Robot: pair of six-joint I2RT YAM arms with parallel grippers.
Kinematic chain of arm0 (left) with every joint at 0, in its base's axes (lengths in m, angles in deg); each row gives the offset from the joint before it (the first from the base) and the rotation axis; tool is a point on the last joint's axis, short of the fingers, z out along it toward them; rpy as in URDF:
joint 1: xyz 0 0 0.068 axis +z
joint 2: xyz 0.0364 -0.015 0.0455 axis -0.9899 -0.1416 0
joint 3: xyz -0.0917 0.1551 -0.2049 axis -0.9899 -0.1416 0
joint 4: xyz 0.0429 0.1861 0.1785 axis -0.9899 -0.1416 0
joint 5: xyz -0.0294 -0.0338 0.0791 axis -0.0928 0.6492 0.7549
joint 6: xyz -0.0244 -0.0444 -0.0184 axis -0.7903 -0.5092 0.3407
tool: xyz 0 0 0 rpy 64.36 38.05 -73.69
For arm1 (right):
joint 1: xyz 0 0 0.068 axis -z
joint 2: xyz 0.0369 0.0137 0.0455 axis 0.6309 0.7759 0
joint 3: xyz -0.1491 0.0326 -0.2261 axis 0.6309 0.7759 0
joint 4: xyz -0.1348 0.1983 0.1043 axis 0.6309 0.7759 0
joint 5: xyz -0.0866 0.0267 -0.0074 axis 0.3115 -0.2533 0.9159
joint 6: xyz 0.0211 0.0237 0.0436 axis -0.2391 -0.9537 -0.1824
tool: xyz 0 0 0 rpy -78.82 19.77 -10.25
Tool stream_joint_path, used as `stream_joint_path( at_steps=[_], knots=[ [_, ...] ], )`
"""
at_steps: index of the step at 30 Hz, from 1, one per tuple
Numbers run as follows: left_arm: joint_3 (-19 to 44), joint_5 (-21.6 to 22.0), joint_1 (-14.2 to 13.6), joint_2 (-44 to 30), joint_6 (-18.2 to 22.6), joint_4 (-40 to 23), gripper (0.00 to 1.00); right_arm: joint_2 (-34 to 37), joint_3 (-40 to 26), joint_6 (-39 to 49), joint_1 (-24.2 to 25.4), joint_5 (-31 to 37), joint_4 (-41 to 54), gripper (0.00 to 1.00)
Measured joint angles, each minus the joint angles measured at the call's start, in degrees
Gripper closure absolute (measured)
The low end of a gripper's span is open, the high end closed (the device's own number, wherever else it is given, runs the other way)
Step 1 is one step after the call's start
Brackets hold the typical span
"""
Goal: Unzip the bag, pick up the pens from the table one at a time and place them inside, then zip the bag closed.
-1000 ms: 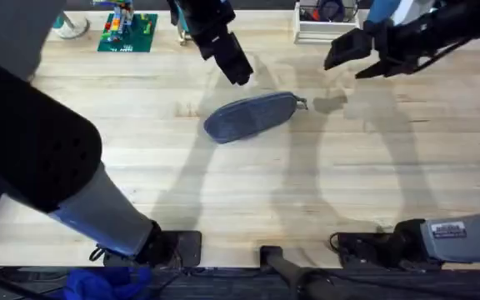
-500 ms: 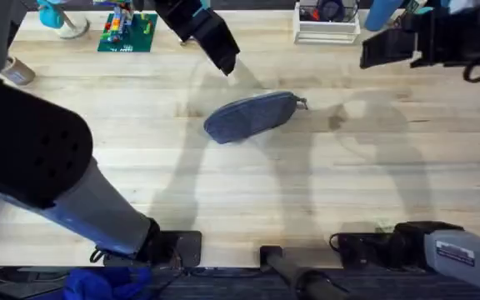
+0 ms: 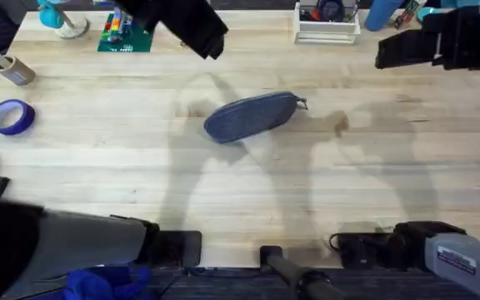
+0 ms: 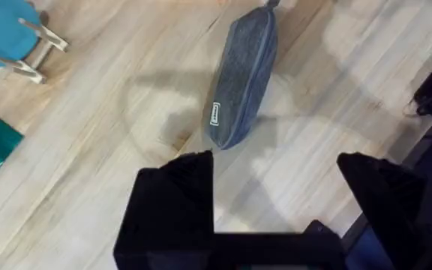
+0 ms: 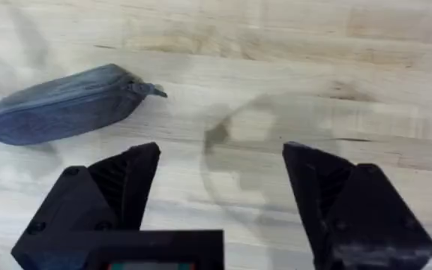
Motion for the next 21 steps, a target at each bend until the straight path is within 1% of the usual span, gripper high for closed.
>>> stream_joint_path(
  at_steps=[4, 12, 15, 21],
  knots=[
    [-2.30, 0.04, 0.00, 4.51, -0.72, 0.00, 0.004, -1.55, 0.00, 0.00, -0.01, 0.00, 0.00, 0.004],
    [-11.32, 0.02, 0.00, 15.45, -1.43, 0.02, 0.004, -2.89, 0.00, -0.02, -0.01, 0.00, 0.96, 0.003],
    [-15.48, 0.04, 0.00, 19.40, -2.07, 0.31, 0.004, -3.98, 0.00, -0.04, -0.01, 0.00, 2.11, 0.003],
    [-25.17, 0.07, 0.00, 27.83, -4.81, 4.24, 0.004, -8.25, 0.00, -0.04, -0.01, 0.00, 5.10, 0.003]
  ],
)
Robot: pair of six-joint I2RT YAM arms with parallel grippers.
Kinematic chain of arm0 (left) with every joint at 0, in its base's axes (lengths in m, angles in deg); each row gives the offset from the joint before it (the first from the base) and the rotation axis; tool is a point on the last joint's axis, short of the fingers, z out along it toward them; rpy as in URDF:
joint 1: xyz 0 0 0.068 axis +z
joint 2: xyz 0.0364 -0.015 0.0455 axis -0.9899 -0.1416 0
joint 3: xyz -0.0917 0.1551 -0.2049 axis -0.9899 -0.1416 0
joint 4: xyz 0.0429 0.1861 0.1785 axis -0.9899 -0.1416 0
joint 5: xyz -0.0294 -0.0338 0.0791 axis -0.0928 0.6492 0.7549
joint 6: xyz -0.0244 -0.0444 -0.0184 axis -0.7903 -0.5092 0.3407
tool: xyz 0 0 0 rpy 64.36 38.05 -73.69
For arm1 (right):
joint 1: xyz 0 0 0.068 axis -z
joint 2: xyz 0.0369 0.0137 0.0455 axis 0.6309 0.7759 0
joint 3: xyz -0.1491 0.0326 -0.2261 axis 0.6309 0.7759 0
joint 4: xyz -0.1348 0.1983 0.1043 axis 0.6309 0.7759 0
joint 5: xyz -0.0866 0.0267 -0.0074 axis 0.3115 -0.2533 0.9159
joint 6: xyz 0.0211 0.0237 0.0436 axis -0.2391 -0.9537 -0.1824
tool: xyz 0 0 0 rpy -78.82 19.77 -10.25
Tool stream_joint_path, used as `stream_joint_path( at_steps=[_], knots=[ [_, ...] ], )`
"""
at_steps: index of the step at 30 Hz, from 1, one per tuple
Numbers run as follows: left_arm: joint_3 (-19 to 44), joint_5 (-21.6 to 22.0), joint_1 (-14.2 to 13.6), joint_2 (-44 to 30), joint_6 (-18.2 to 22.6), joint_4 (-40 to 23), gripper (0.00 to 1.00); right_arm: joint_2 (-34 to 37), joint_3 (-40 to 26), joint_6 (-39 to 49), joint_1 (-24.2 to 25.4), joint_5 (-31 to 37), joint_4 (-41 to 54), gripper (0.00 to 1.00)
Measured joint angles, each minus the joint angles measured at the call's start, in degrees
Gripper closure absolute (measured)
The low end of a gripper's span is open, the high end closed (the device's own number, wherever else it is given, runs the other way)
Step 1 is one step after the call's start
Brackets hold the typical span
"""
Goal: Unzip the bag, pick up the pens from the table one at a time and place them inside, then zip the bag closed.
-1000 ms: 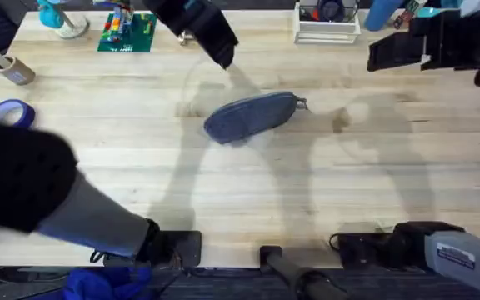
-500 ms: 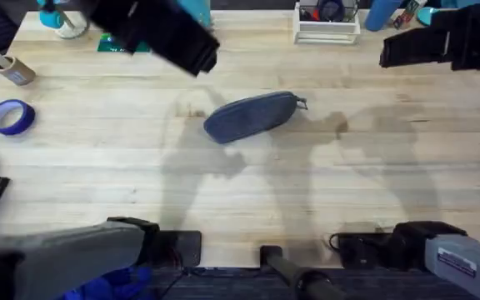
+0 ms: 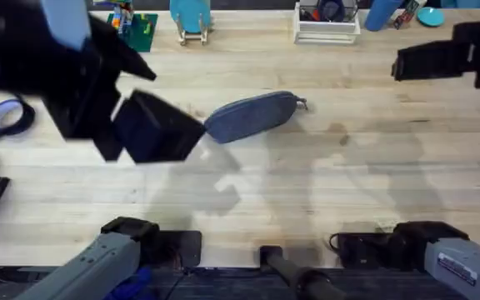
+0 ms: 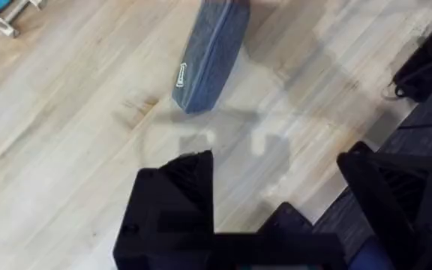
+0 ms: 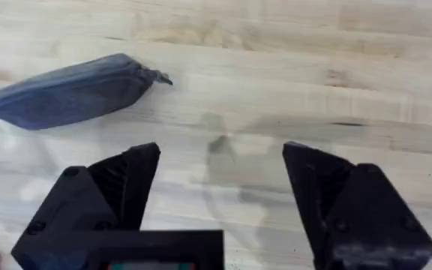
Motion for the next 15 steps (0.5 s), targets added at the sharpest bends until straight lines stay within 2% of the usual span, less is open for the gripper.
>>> stream_joint_path(
  at_steps=[6, 15],
  knots=[
    [-6.59, 0.11, 0.00, 8.06, -3.79, 2.64, 0.005, -3.24, 0.00, 0.01, 0.00, 0.00, 1.93, 0.004],
    [-9.05, 0.22, 0.00, 14.50, -5.86, 3.30, 0.005, -4.94, 0.00, -0.01, 0.00, 0.00, 4.13, 0.003]
  ],
)
